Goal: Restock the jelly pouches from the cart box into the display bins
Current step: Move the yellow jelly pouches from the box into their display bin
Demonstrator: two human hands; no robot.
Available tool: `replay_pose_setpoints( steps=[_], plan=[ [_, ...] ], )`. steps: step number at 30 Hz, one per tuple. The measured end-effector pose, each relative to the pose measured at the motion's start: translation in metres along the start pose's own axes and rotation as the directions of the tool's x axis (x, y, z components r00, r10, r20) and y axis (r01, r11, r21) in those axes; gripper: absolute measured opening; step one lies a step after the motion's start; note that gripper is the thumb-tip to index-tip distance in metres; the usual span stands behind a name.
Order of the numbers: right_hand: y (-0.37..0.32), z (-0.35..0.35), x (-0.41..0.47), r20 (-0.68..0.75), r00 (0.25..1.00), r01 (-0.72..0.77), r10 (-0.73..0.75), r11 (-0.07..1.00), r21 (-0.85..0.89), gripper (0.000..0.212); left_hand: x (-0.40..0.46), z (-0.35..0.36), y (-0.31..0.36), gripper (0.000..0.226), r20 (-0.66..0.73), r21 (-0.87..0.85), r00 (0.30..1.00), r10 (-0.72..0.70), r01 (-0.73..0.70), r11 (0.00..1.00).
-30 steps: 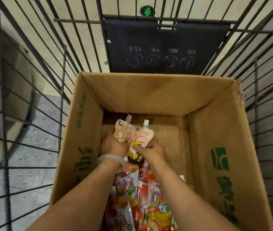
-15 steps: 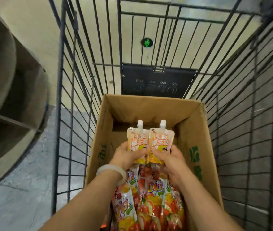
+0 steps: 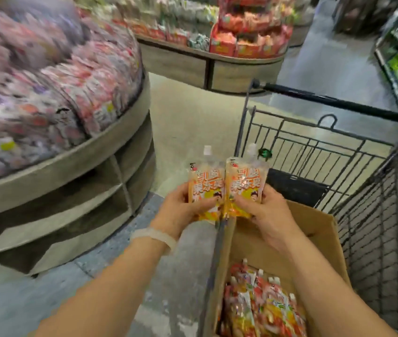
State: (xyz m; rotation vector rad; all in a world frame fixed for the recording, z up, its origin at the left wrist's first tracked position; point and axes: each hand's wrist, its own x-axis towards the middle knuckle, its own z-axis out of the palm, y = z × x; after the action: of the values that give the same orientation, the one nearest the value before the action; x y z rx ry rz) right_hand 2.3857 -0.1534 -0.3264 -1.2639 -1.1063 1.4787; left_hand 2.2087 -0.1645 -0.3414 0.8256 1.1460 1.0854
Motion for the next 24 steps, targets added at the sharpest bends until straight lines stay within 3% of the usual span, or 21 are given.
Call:
replay_pose_setpoints(
  steps=[3, 8, 16, 24],
  plan=[
    [-0.026, 0.100, -0.031, 0.188, 0.980, 0.074, -0.069, 0.997, -0.018, 0.035, -0.081, -0.079, 0.043, 0.056, -0.133, -0.021, 0.984, 0.121, -0.124, 0.992],
    [-0.036, 0.283, -0.094, 0.451, 0.890, 0.066, -0.066, 0.998, 0.016, 0.049, -0.226, -0.219, 0.094, 0.045, -0.374, 0.023, 0.900, 0.222, -0.231, 0.973],
    [-0.029, 0.517, -0.215, 0.781, 0.622, 0.064, -0.061, 0.998, 0.027, 0.030, -0.426, -0.372, 0.119, 0.037, -0.720, 0.056, 0.634, 0.283, -0.353, 0.934],
    [0.003, 0.685, -0.277, 0.921, 0.390, 0.096, 0.006, 0.994, -0.047, 0.029, -0.524, -0.494, 0.103, 0.039, -0.900, 0.020, 0.392, 0.190, -0.400, 0.916]
  ],
)
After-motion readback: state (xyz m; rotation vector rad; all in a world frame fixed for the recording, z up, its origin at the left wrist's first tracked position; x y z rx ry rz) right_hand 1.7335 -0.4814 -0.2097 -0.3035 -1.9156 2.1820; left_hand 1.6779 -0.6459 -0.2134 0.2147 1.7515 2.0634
